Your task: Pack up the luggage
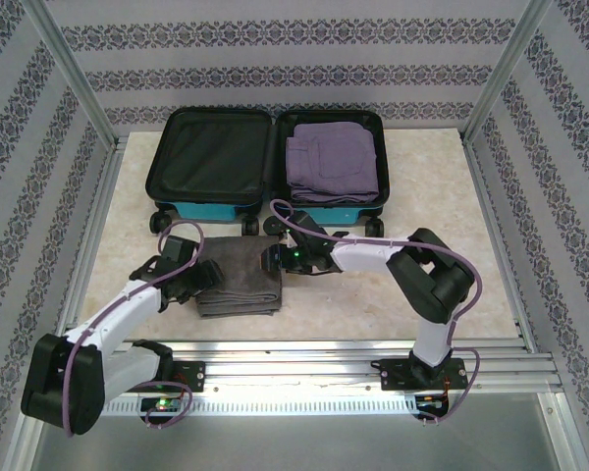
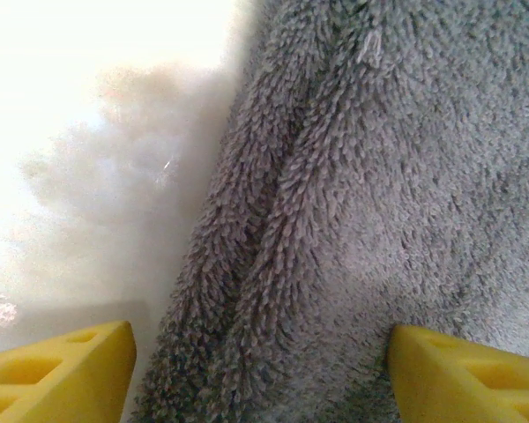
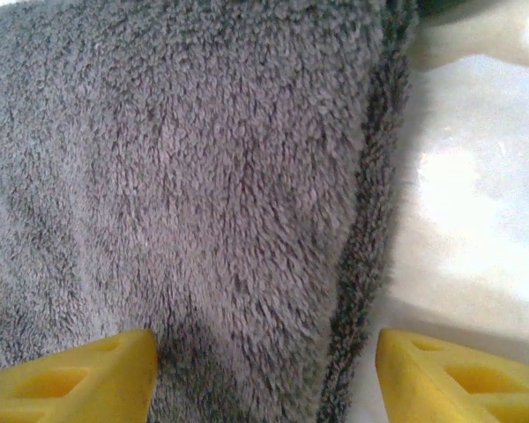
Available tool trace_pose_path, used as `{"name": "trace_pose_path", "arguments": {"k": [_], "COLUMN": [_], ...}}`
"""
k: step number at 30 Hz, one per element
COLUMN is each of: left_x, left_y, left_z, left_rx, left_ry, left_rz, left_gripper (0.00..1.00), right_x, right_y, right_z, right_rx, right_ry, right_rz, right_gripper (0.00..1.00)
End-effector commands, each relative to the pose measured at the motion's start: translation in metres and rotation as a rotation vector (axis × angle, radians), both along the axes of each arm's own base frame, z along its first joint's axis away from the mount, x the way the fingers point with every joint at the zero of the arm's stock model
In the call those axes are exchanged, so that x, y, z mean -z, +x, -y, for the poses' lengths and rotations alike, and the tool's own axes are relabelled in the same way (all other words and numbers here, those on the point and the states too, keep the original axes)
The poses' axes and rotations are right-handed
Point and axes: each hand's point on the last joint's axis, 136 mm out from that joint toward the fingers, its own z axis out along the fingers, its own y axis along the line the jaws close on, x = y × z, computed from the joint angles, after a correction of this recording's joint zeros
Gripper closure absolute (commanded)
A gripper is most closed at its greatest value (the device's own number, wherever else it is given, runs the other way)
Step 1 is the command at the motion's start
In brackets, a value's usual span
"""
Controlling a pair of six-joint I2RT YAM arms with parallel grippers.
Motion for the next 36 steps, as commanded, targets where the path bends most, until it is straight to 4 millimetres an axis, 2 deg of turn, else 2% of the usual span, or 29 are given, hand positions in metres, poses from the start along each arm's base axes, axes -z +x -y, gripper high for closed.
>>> {"name": "trace_pose_path", "arguments": {"k": [1,7,13,16,19,21,25,27,32,36], "left_x": [-0.007,0.005,0.006,0.003,-0.001,-0.003,-0.003,-0.004,-0.016,-0.031], "left_y": [0.013,0.021,0.028,0.030,0.030,0.030,0.031,0.030,0.029,0.028], "left_z": [0.008,0.021,0.034,0.037,0.038,0.039,0.045,0.046,0.047,0.049], "left_rx": [0.078,0.126,0.161,0.170,0.170,0.171,0.167,0.167,0.183,0.185], "left_ry": [0.006,-0.035,-0.094,-0.111,-0.117,-0.127,-0.177,-0.178,-0.187,-0.204], "left_rz": [0.036,0.010,0.029,0.044,0.057,0.067,0.090,0.082,0.112,0.155], "left_gripper": [0.24,0.26,0.29,0.33,0.38,0.47,0.69,0.80,0.90,0.93], "right_x": [-0.003,-0.001,0.006,0.006,0.004,0.001,-0.004,-0.009,-0.027,-0.041], "right_y": [0.004,0.004,0.000,0.000,0.001,0.002,0.003,0.003,0.005,0.007], "right_z": [-0.013,-0.023,-0.031,-0.032,-0.032,-0.032,-0.032,-0.032,-0.029,-0.025], "right_rx": [-0.021,-0.041,-0.059,-0.063,-0.072,-0.081,-0.095,-0.105,-0.125,-0.127], "right_ry": [0.014,0.026,0.034,0.031,0.023,0.018,0.021,0.023,0.029,0.022], "right_rz": [0.017,0.005,-0.022,-0.023,-0.006,0.006,0.025,0.038,0.092,0.132], "right_gripper": [0.34,0.35,0.40,0.47,0.60,0.70,0.78,0.86,1.00,1.00]}}
